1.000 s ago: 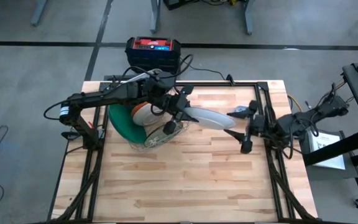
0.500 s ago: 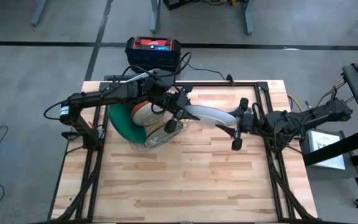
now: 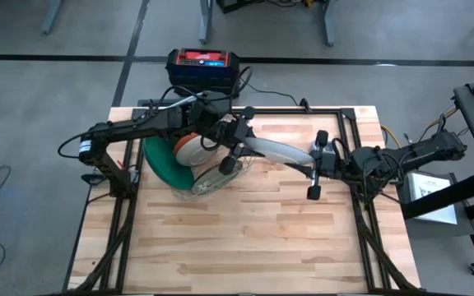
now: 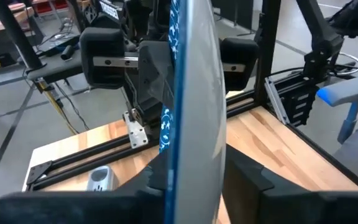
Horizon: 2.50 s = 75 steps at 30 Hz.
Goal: Sort dishes
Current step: Adjust the blue ceramic plate into the dish rack
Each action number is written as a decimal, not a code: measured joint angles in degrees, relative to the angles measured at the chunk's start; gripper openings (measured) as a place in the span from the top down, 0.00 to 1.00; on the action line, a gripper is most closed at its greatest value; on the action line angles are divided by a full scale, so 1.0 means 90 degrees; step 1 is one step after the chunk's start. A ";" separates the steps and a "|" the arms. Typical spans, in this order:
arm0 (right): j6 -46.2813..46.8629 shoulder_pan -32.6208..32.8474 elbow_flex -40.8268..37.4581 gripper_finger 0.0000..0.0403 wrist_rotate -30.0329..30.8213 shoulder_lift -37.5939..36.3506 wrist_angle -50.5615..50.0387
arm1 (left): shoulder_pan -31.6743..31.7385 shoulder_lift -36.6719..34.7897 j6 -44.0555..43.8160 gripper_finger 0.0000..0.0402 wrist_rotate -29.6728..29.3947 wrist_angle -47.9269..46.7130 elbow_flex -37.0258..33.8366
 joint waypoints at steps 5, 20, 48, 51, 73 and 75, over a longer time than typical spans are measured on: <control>0.0047 -0.0043 0.0006 0.94 0.0020 0.0000 0.0001 | 0.0002 -0.0027 -0.0012 0.68 -0.0091 -0.0075 0.0000; 0.0735 -0.0762 0.0192 0.94 -0.1174 -0.0438 -0.0750 | 0.0034 -0.0143 -0.0465 0.51 -0.1133 -0.3472 0.1338; -0.0307 -0.6099 0.1649 0.94 -0.9254 0.2047 -0.0913 | -0.2464 -0.1559 -0.3098 0.61 -0.5628 -0.5411 0.1404; -0.0582 -0.6215 0.2458 0.94 -1.0417 0.2896 -0.0939 | -0.2655 -0.1753 -0.3087 0.61 -0.6178 -0.5385 0.1404; -0.2016 -0.5954 0.5379 0.94 -1.1598 0.6430 -0.0946 | -0.2747 -0.3098 -0.3041 0.61 -0.7010 -0.5476 0.1396; -0.2022 -0.5872 0.5361 0.94 -1.1531 0.6515 -0.0922 | -0.2747 -0.3145 -0.3041 0.61 -0.7009 -0.5458 0.1396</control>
